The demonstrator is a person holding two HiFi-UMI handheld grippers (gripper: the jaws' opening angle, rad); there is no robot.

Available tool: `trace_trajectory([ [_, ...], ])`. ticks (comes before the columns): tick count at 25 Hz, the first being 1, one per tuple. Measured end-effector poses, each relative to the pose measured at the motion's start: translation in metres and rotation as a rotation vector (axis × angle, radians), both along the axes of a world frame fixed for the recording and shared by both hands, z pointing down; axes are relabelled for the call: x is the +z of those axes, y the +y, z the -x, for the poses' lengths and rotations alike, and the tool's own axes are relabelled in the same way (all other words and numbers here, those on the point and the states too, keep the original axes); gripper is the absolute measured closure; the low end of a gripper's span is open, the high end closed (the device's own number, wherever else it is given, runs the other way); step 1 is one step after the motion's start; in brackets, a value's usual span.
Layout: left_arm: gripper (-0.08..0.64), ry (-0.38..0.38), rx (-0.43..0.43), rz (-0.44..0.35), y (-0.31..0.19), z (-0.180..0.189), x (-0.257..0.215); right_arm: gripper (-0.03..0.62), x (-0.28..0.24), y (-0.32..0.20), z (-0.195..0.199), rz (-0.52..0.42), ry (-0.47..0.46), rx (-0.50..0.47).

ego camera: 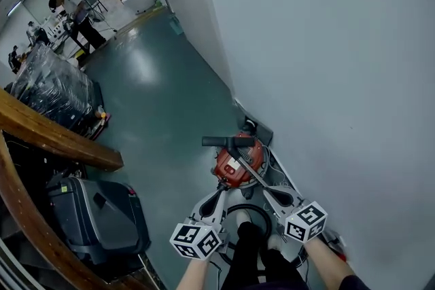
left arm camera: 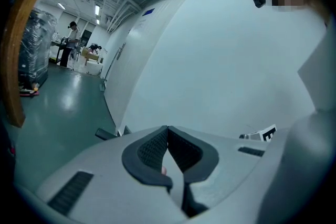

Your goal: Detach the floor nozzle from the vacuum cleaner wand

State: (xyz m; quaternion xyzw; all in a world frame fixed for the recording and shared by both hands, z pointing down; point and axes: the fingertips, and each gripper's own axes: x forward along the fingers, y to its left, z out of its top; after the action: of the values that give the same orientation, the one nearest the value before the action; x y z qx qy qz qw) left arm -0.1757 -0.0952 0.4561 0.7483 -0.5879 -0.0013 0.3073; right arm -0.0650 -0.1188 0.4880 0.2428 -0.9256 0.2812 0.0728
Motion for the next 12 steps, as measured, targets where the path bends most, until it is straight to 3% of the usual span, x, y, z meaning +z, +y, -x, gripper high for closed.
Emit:
trace_trajectory([
  [12,0.554,0.016,0.045,0.087,-0.053,0.021,0.095,0.575,0.100,-0.045,0.021,0.047,0.080,0.034],
])
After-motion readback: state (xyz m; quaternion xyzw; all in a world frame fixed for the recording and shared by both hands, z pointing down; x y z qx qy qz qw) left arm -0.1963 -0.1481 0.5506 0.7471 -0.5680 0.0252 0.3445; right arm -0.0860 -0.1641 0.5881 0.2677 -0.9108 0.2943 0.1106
